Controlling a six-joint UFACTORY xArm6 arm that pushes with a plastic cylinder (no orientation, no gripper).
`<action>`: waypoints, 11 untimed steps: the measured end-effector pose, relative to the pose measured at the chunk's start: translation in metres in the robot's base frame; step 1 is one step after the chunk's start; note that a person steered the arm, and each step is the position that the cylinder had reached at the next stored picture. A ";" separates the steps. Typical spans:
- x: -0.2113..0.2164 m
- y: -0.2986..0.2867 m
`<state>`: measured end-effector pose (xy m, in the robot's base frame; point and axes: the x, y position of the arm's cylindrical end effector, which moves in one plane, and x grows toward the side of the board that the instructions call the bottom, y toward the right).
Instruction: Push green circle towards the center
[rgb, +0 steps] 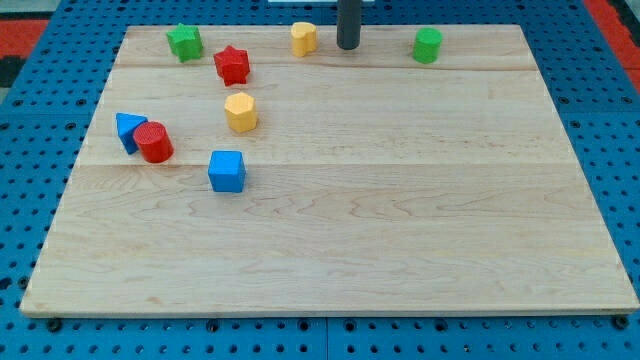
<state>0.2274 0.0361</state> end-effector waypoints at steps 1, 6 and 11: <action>0.001 0.000; -0.033 0.147; 0.300 -0.050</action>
